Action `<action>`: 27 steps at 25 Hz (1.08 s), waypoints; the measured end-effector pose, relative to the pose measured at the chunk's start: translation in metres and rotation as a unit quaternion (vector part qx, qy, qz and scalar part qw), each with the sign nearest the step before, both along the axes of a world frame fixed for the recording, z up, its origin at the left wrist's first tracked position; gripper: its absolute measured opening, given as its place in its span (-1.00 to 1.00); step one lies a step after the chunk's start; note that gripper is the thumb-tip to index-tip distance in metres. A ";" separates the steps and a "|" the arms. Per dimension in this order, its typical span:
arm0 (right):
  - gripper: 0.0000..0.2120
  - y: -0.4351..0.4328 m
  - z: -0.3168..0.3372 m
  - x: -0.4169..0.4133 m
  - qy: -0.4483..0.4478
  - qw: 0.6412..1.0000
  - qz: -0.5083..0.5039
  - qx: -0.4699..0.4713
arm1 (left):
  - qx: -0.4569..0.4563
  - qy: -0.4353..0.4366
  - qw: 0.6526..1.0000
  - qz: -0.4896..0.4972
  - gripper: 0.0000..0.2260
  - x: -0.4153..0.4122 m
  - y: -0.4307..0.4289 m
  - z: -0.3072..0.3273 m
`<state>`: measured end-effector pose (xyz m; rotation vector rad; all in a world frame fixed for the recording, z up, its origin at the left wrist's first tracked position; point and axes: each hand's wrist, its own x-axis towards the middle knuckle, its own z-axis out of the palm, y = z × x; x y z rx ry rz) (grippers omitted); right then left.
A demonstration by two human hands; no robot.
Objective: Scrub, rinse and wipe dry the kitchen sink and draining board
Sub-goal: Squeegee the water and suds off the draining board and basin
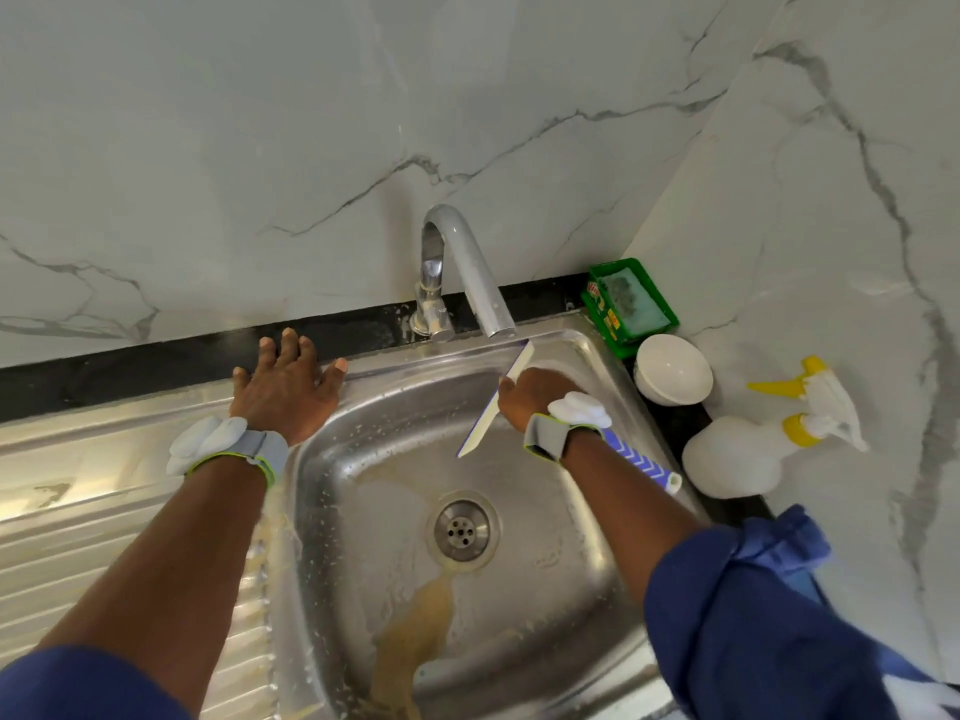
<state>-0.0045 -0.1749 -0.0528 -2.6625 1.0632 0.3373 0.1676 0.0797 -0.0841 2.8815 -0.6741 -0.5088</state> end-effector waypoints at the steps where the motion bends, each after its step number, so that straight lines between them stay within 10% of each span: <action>1: -0.54 -0.006 -0.001 -0.003 0.001 1.000 -0.017 0.003 | 0.000 -0.006 1.000 0.001 -0.34 0.000 0.001 -0.002; 8: -0.63 -0.057 -0.011 -0.004 -0.030 0.936 -0.217 0.274 | 0.015 -0.009 1.000 0.005 -0.33 -0.004 -0.002 0.002; 13: -0.59 -0.013 -0.001 -0.057 -0.066 0.812 -0.394 0.425 | 0.005 0.023 1.000 0.007 -0.33 -0.002 -0.002 0.010; 27: -0.67 0.058 0.007 -0.171 -0.246 0.629 -0.597 0.434 | 0.036 0.014 0.999 -0.038 -0.06 -0.002 0.003 0.003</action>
